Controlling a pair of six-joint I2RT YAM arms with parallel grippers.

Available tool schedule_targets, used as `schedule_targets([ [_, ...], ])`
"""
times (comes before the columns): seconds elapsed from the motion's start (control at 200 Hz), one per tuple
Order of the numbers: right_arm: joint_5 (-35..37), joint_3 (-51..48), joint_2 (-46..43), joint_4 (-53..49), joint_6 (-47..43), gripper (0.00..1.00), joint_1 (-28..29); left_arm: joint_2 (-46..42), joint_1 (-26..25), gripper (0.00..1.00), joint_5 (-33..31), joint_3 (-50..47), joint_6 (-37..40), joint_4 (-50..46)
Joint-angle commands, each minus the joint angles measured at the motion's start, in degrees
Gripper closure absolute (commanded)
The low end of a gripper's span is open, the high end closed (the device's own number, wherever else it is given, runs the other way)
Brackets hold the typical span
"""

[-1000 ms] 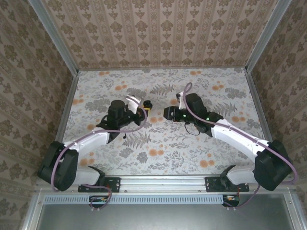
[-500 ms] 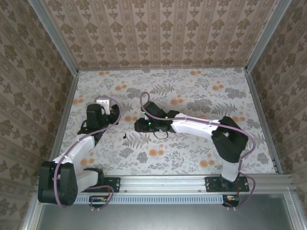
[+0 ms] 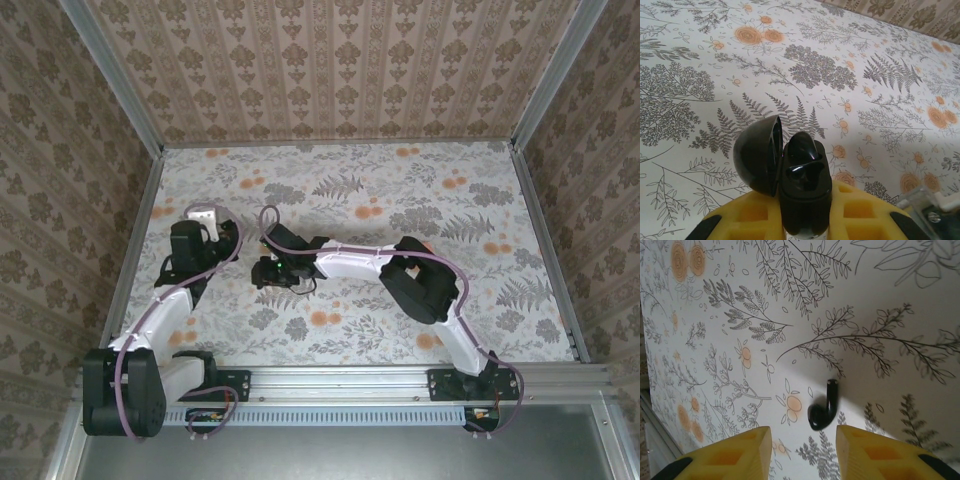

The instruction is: Insert the wireless bluetooth earbuds into the charging case

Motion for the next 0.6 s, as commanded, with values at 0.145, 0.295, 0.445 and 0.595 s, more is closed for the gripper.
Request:
schedule_targets([
  [0.145, -1.9, 4.1, 3.5, -4.3, 1.3, 0.64, 0.6, -1.9, 0.6, 0.89, 0.8, -0.6, -1.0, 0.5],
  [0.295, -1.0, 6.1, 5.0, -7.8, 0.0, 0.65, 0.7, -3.2, 0.7, 0.89, 0.4, -0.3, -0.8, -0.2],
  [0.445, 0.5, 8.6, 6.5, -12.0, -2.1, 0.66, 1.1, -4.0, 0.9, 0.89, 0.0, -0.3, -0.4, -0.8],
  [0.595, 3.5, 11.3, 8.2, -17.5, -4.6, 0.68, 1.9, -4.3, 0.8, 0.89, -0.1, 0.0, -0.2, -1.0],
])
